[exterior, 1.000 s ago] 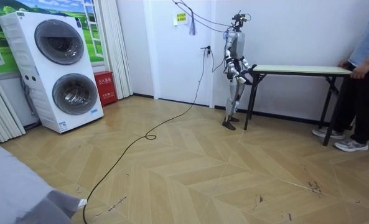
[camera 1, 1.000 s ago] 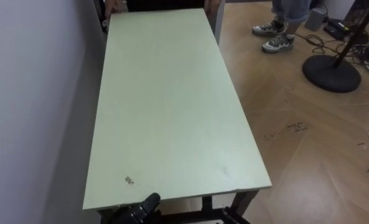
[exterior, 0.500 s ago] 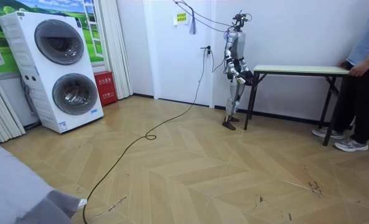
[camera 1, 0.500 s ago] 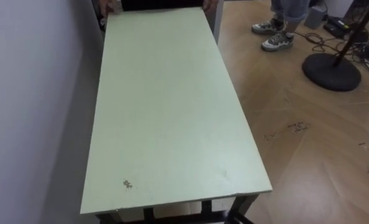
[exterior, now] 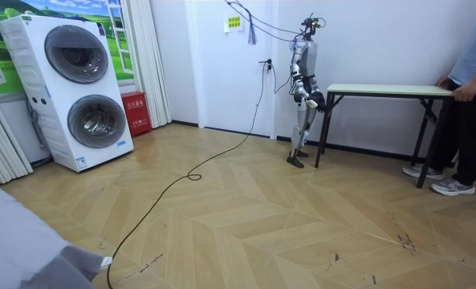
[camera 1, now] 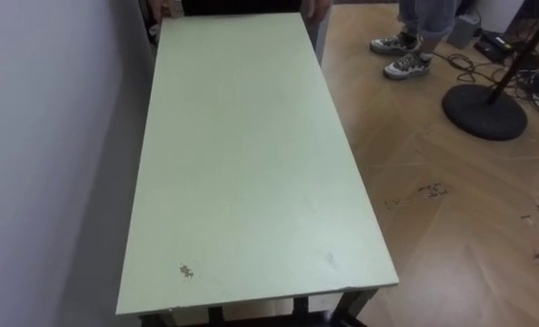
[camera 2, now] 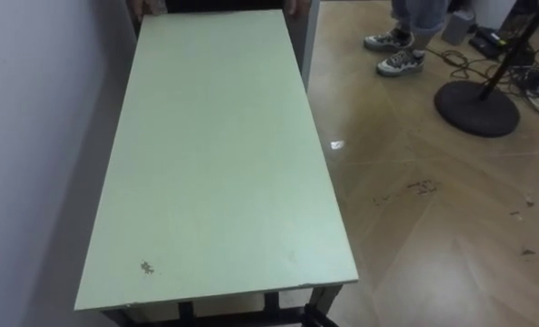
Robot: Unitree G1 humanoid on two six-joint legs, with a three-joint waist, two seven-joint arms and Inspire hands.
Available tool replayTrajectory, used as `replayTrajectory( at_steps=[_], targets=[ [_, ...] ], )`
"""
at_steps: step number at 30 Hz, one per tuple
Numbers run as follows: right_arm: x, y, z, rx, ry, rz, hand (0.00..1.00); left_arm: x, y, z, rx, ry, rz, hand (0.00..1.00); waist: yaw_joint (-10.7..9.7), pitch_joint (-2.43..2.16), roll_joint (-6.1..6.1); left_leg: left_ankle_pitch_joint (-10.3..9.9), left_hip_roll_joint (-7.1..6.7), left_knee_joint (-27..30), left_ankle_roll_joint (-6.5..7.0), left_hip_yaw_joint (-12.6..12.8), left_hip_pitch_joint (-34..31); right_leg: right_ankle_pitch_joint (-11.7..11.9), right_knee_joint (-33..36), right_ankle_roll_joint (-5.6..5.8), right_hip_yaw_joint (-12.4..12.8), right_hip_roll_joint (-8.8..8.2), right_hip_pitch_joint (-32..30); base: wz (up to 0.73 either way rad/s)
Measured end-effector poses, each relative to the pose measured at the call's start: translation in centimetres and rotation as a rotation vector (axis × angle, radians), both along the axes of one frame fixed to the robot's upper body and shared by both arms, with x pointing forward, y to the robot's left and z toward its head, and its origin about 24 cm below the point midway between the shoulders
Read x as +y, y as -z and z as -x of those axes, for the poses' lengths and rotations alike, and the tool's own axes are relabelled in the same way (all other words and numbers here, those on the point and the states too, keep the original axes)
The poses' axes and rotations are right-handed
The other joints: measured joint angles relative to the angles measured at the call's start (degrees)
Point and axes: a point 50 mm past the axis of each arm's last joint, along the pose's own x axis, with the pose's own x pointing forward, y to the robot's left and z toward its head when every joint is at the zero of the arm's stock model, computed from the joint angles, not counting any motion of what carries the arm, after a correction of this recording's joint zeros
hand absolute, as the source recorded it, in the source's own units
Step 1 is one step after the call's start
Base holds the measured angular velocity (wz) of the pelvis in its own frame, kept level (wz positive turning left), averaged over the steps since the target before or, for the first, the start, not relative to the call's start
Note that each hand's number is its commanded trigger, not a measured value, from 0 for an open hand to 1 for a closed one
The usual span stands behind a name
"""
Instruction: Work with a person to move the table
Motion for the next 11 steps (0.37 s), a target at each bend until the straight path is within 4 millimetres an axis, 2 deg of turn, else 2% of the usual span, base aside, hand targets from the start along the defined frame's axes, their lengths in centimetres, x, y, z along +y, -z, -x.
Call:
replayTrajectory(
  at_steps=[3, 11],
  targets=[
    [0.01, 0.04, 0.07, 0.004, 0.003, -0.001, 0.0, 0.48, -0.04, 0.04, 0.003, -0.001, -0.04, 0.0, 0.0, -0.1, -0.18, 0.0, -0.04, 0.0, 0.01, -0.34, 0.1, 0.0, 0.02, 0.0, -0.82, -0.11, 0.23, 0.05],
    [0.1, 0.23, 0.2, 0.024, 0.03, 0.012, 0.0, 0.89, -0.12, -0.55, 0.002, 0.069, -0.147, 0.0, -0.08, -0.15, -0.26, 0.01, -0.24, 0.05, 0.1, -0.86, 0.57, -0.01, 0.07, 0.02, -0.68, -0.35, 1.05, 0.04]
  ],
)
